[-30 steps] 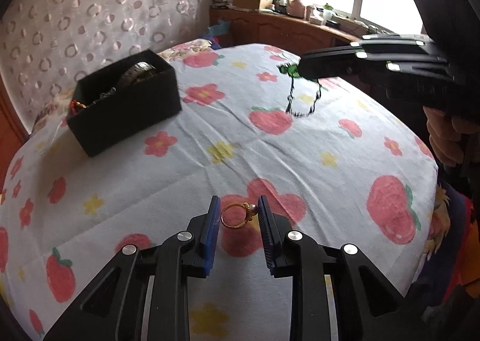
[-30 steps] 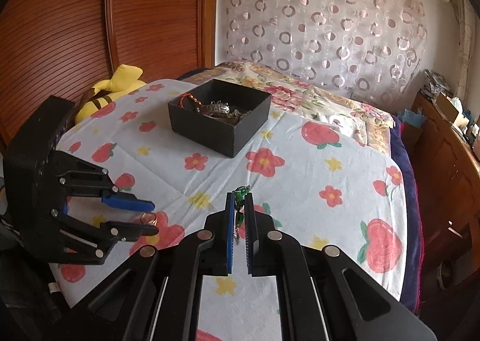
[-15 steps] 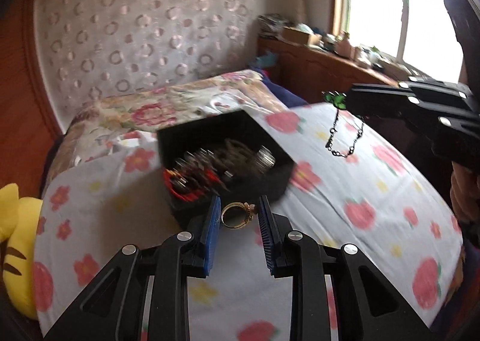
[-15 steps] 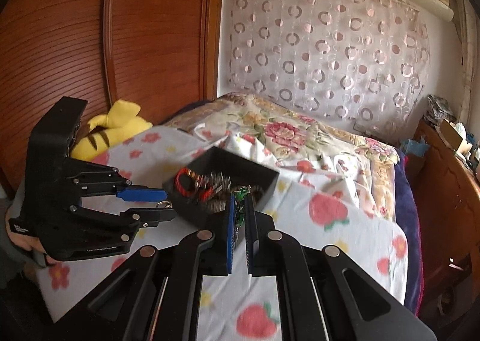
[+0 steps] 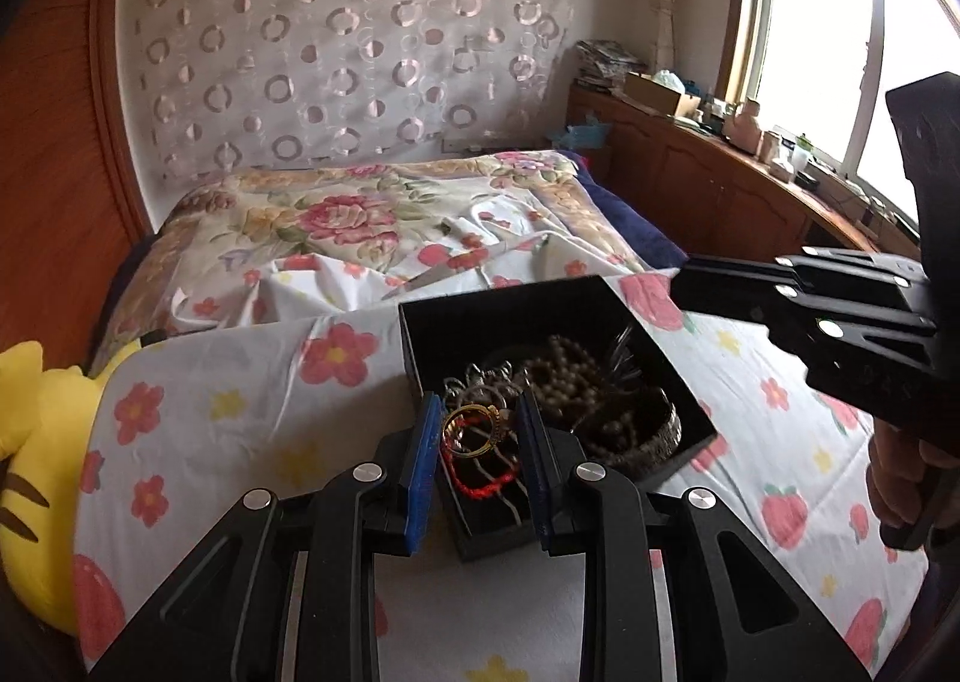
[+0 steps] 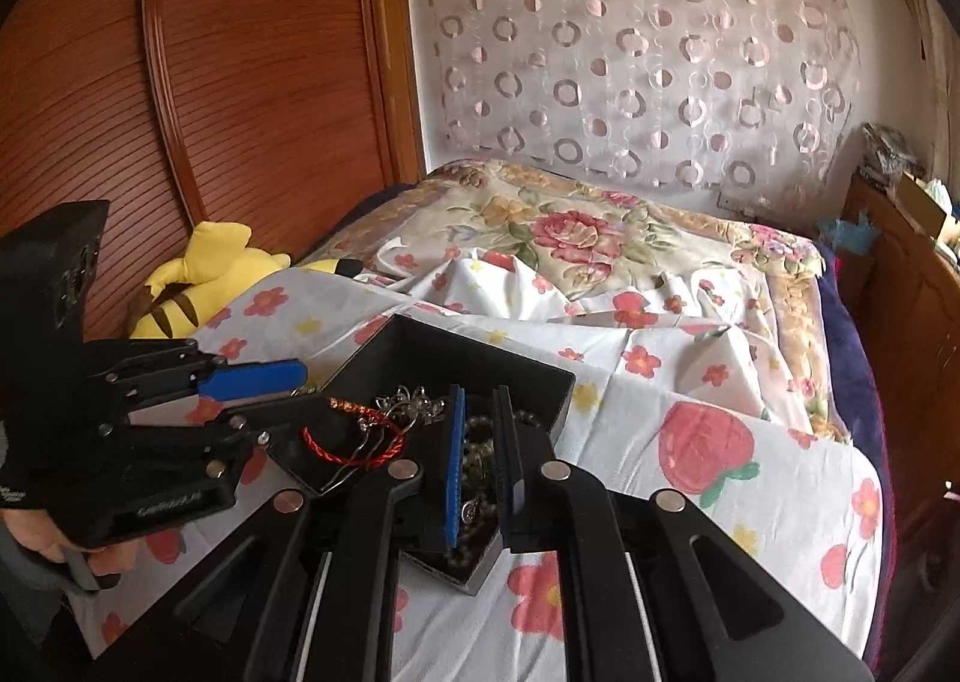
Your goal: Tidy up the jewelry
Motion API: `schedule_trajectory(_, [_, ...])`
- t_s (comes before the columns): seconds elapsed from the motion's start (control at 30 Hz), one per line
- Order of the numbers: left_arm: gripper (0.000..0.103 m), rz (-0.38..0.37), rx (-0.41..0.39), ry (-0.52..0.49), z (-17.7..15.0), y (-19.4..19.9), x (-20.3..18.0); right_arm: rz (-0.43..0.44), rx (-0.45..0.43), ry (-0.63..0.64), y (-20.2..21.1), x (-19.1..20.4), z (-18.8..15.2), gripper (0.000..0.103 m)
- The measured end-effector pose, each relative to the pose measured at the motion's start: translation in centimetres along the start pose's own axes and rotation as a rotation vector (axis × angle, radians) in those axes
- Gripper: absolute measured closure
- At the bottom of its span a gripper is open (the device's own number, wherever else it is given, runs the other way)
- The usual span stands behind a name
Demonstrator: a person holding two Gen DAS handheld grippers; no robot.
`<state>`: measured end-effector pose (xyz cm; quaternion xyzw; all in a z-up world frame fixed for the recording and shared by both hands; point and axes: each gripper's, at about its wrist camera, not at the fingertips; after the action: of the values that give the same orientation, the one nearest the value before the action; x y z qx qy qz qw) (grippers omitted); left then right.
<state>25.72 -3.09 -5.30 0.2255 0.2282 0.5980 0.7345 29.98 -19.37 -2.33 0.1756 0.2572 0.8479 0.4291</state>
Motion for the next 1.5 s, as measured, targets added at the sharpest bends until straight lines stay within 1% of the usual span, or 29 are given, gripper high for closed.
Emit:
schedule_trajectory(0.1, [0.078,-0.004,-0.008,0.007,0.4,-0.1,0.0,-0.007,-0.006,-0.002,0.7,0.0,-0.1,0.092])
schedule_trajectory(0.13, [0.071,0.0,-0.012,0.01,0.6,-0.1,0.0,-0.007,-0.013,0.002,1.1,0.0,-0.1,0.092])
schedule_trajectory(0.17, [0.061,0.004,-0.021,0.01,0.6,0.1,-0.2,-0.01,-0.019,0.005,1.5,0.1,-0.2,0.092])
schedule_trajectory(0.3, [0.042,0.001,-0.046,0.013,0.7,0.9,-0.4,-0.03,-0.057,0.006,3.6,0.4,-0.7,0.092])
schedule_trajectory(0.33, [0.034,0.008,-0.053,0.015,0.5,1.2,-0.5,-0.04,-0.072,0.0,4.4,0.6,-1.0,0.092])
schedule_trajectory(0.4, [0.029,0.021,-0.071,0.025,-0.1,2.1,-0.4,-0.055,-0.094,-0.002,5.6,0.9,-1.5,0.091])
schedule_trajectory(0.43, [0.025,0.027,-0.081,0.034,-0.5,2.8,-0.3,-0.066,-0.111,-0.006,6.5,1.3,-1.9,0.086])
schedule_trajectory(0.47, [0.02,0.036,-0.091,0.039,-0.9,3.4,-0.3,-0.069,-0.124,-0.01,7.2,1.3,-2.1,0.078])
schedule_trajectory(0.53, [0.014,0.051,-0.115,0.039,-1.6,4.8,-0.5,-0.082,-0.16,-0.016,8.9,2.0,-3.0,0.074])
schedule_trajectory(0.6, [0.009,0.059,-0.142,0.043,-2.7,6.6,-0.7,-0.087,-0.183,-0.024,10.3,2.6,-3.9,0.074])
schedule_trajectory(0.67, [0.008,0.045,-0.147,0.068,-3.6,8.0,-0.6,-0.09,-0.198,-0.038,11.4,3.1,-4.8,0.066])
schedule_trajectory(0.73, [0.008,0.047,-0.16,0.073,-4.5,9.7,-0.7,-0.089,-0.213,-0.046,12.4,3.7,-5.8,0.064])
schedule_trajectory(0.83, [0.008,0.061,-0.171,0.057,-5.2,11.5,-1.0,-0.093,-0.224,-0.049,13.5,4.6,-6.9,0.063])
schedule_trajectory(0.9, [0.008,0.073,-0.185,0.044,-6.0,13.0,-1.3,-0.1,-0.231,-0.048,14.1,5.1,-7.6,0.058])
schedule_trajectory(0.97, [0.008,0.094,-0.194,0.027,-6.7,14.1,-1.6,-0.112,-0.245,-0.057,14.8,5.6,-8.3,0.049])
schedule_trajectory(1.0, [0.008,0.103,-0.2,0.021,-7.1,14.6,-1.9,-0.117,-0.254,-0.066,15.3,5.8,-8.9,0.047])
schedule_trajectory(1.03, [0.008,0.113,-0.205,0.016,-7.5,15.1,-2.1,-0.125,-0.262,-0.077,15.7,6.0,-9.4,0.042])
schedule_trajectory(1.07, [0.008,0.122,-0.208,0.014,-7.8,15.5,-2.2,-0.132,-0.268,-0.085,16.0,6.1,-9.8,0.036])
schedule_trajectory(1.1, [0.008,0.129,-0.209,0.014,-8.1,15.8,-2.2,-0.137,-0.273,-0.093,16.4,6.3,-10.2,0.034])
schedule_trajectory(1.17, [0.008,0.138,-0.21,0.019,-8.6,16.5,-2.4,-0.145,-0.282,-0.114,16.9,6.7,-11.4,0.024])
schedule_trajectory(1.2, [0.008,0.143,-0.205,0.02,-8.9,16.7,-2.5,-0.148,-0.281,-0.123,17.1,6.7,-11.8,0.021])
schedule_trajectory(1.27, [0.008,0.159,-0.203,0.021,-9.4,17.2,-2.7,-0.155,-0.281,-0.126,17.4,6.9,-12.4,0.012])
schedule_trajectory(1.43, [0.008,0.156,-0.202,0.021,-10.3,17.8,-2.9,-0.189,-0.29,-0.129,17.8,7.1,-12.6,0.003])
schedule_trajectory(1.5, [0.008,0.156,-0.204,0.02,-10.5,18.0,-3.1,-0.208,-0.298,-0.124,17.9,7.2,-12.7,0.003])
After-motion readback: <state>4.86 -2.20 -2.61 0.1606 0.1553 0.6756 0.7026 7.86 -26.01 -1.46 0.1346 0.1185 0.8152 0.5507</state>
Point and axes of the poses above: each gripper's, at about its wrist camera, not at the fingertips, and y roughly against the way its jaws point, x to its left, z to its top, and after that the axes turned 4 degrees about -x, right-handed
